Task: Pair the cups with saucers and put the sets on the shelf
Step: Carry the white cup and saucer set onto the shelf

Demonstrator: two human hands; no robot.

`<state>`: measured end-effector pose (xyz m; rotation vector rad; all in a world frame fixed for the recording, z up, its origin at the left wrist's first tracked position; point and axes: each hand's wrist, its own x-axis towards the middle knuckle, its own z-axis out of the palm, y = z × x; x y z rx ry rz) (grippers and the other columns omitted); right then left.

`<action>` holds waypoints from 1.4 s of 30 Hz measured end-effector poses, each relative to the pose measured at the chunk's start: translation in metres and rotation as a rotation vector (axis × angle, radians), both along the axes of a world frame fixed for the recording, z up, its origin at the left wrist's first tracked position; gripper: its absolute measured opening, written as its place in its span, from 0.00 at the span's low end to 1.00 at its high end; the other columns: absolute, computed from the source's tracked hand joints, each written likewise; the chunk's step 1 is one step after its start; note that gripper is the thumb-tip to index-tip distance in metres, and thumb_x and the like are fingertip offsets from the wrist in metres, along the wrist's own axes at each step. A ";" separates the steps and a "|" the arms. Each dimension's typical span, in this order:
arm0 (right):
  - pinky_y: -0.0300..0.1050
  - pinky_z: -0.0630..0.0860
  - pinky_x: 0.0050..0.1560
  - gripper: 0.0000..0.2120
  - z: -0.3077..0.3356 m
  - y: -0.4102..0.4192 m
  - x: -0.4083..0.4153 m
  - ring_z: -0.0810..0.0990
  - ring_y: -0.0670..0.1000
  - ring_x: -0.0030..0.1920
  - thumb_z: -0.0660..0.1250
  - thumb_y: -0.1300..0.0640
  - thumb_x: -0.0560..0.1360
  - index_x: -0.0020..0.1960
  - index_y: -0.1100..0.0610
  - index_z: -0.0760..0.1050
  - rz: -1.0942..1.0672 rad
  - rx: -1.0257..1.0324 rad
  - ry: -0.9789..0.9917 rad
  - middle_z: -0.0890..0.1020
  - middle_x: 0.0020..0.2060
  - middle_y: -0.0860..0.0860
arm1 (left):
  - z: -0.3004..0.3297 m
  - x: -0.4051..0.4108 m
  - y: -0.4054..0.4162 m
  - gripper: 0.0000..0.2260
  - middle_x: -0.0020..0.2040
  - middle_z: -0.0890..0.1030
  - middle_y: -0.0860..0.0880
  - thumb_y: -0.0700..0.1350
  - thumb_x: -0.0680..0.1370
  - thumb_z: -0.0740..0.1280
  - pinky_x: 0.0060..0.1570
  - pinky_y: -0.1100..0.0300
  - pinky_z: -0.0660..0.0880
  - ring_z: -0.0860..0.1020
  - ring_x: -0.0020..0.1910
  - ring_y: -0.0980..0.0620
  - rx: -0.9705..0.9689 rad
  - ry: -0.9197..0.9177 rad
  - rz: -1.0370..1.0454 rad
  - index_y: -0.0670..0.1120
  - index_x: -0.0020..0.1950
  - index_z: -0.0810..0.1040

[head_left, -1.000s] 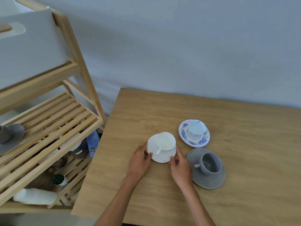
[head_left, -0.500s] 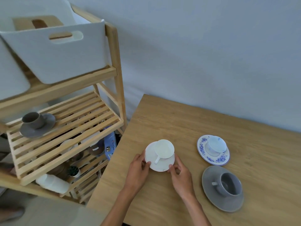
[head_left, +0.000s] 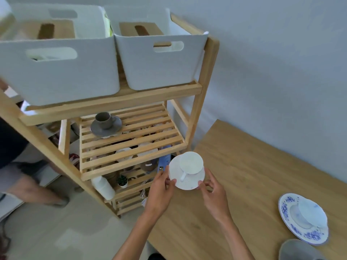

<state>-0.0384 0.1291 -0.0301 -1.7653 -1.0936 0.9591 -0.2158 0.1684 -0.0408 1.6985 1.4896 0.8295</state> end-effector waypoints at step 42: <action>0.42 0.77 0.44 0.19 -0.093 0.320 -0.111 0.84 0.46 0.48 0.66 0.54 0.81 0.71 0.46 0.68 0.350 -0.118 -0.186 0.86 0.49 0.49 | -0.083 -0.110 0.265 0.11 0.52 0.77 0.44 0.44 0.78 0.63 0.44 0.53 0.74 0.75 0.47 0.45 -0.033 0.227 0.267 0.43 0.58 0.78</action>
